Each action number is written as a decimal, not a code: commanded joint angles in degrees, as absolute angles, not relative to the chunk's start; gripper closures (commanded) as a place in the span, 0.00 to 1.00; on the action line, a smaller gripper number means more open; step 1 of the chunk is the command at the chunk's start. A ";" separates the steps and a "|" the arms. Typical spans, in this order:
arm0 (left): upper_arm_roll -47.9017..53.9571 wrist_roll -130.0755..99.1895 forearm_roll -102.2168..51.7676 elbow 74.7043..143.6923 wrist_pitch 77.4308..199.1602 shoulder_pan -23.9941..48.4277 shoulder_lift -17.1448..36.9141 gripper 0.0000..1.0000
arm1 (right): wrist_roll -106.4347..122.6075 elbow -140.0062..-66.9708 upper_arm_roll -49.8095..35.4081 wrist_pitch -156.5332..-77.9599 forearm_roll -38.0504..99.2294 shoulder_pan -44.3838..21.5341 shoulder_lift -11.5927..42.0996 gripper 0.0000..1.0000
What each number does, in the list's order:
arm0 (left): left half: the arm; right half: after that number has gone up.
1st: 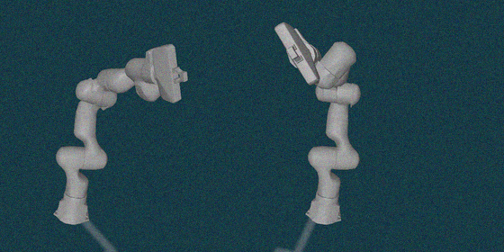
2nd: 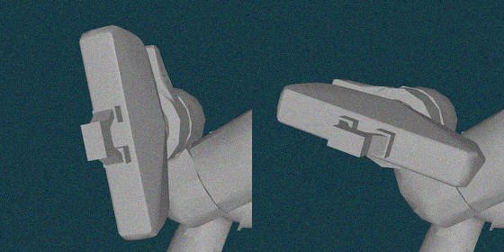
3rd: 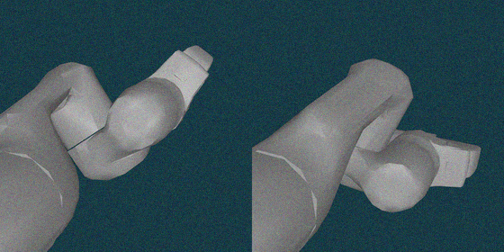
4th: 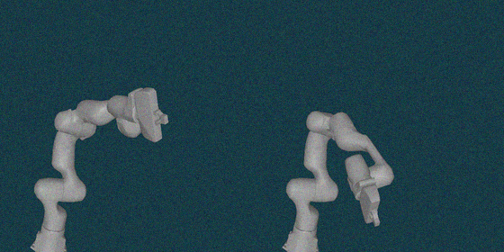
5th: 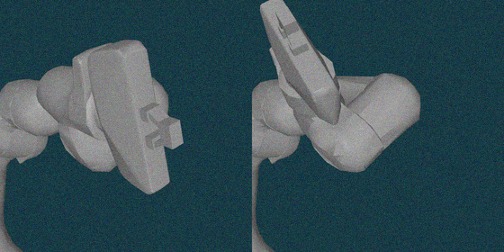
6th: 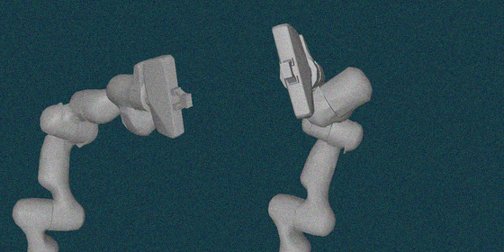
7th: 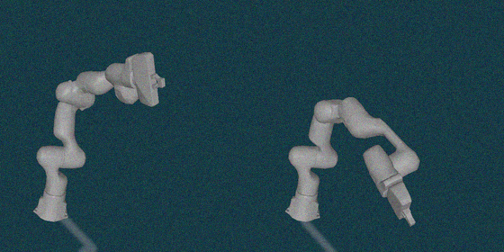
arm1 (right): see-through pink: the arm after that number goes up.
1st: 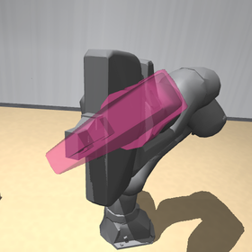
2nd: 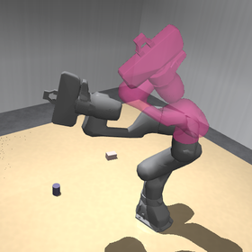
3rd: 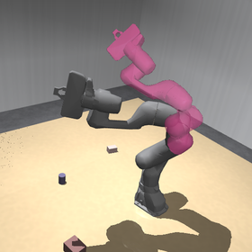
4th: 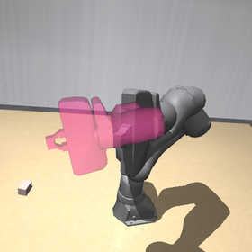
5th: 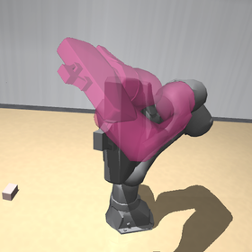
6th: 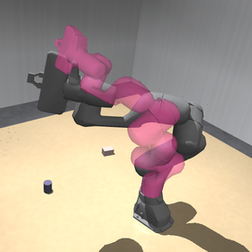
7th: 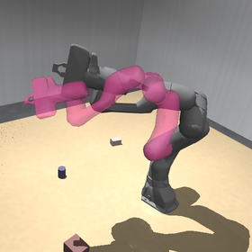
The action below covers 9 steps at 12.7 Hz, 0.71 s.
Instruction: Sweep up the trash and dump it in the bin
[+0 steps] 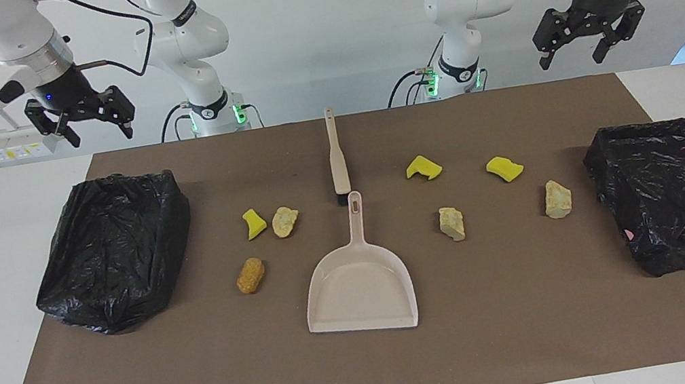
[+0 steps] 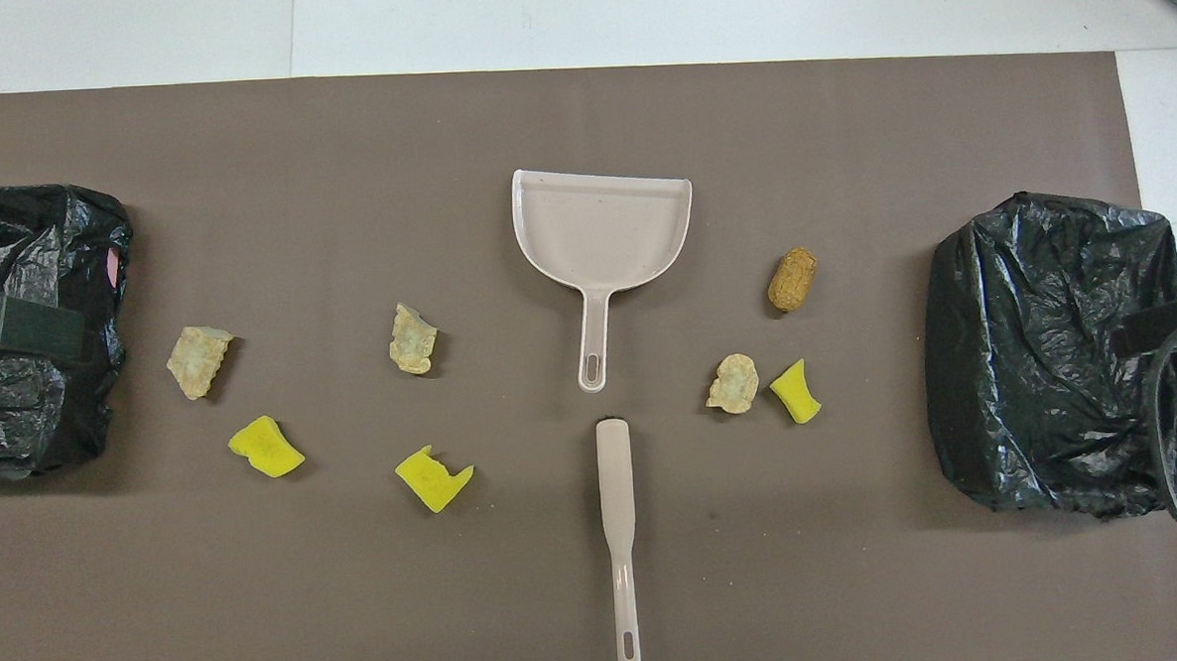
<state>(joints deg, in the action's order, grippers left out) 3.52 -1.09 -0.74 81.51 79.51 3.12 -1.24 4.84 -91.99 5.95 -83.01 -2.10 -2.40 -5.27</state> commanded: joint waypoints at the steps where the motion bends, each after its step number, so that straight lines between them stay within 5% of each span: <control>1: 3.52 -0.26 -0.62 84.11 80.77 2.55 -3.16 0.00 | 6.24 -92.29 5.63 -82.44 -2.02 -1.85 -5.71 0.00; 9: 3.60 -1.14 -0.62 83.76 80.60 2.46 -3.08 0.00 | 6.59 -91.76 5.45 -82.71 -2.02 -1.93 -5.36 0.00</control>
<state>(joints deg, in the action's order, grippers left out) 3.46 -1.12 -0.74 81.67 79.51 2.75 -1.46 4.91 -91.99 5.92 -83.01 -2.10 -2.40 -5.27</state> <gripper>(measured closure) 0.000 0.000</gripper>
